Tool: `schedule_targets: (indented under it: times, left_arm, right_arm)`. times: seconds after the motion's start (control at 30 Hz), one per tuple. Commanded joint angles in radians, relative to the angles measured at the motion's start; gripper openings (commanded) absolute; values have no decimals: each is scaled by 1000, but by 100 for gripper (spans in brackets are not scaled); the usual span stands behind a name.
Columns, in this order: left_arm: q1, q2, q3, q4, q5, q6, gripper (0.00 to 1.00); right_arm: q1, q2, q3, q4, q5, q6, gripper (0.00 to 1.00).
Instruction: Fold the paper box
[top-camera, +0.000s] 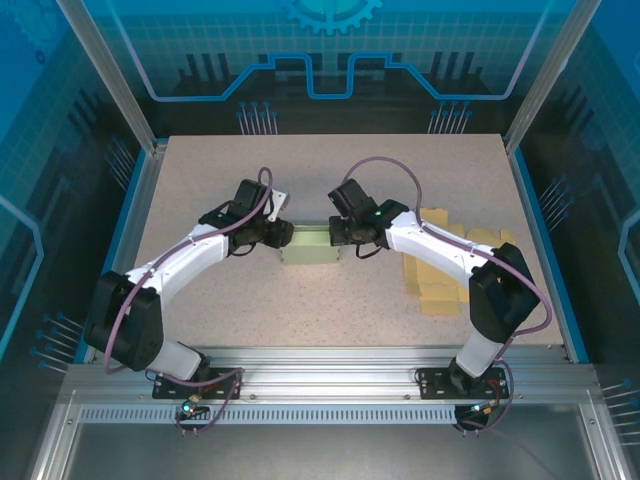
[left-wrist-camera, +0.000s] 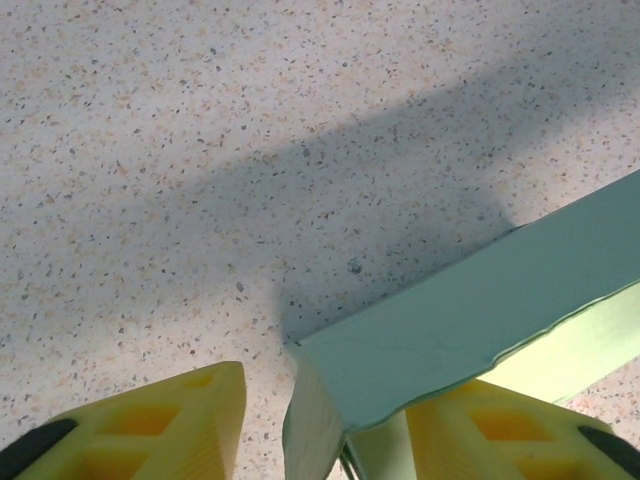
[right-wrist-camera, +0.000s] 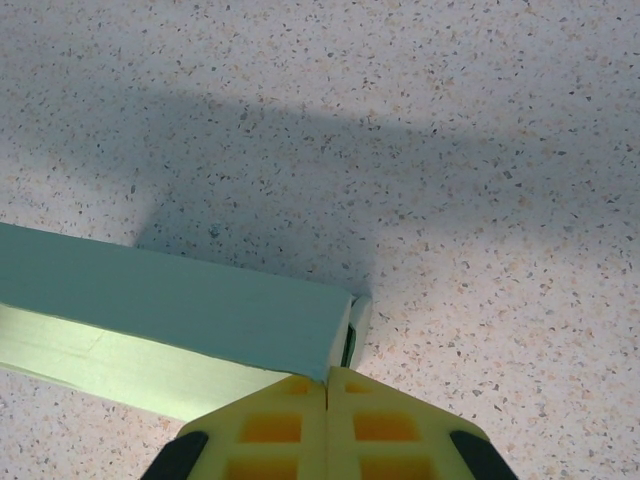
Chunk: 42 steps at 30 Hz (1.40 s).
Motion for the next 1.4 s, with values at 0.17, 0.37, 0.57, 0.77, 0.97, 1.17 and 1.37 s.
schedule_targets:
  times: [0.17,0.37,0.57,0.77,0.97,1.17,1.37]
  left_arm:
    - [-5,-21,22,-75,-21,-28,34]
    - [-5,-29,33,-88,32,-75,32]
    - [-7,-53,33,-77,86,-115,34]
    - [-7,-64,36,-88,92,-130,32]
    - [-7,-54,46,-111,107,-146,25]
    - [-7,-52,61,-143,102,-143,30]
    - [-6,-38,78,-218,31,-116,32]
  right_arm:
    - [15,12,0,7,0,-8,1]
    - [14,19,6,6,0,-13,1]
    - [19,32,17,-1,1,-16,1]
    - [22,35,24,-4,8,-16,1]
    - [24,41,26,-7,7,-17,1]
    - [24,42,29,-8,8,-18,1]
    - [24,38,27,-9,9,-19,1]
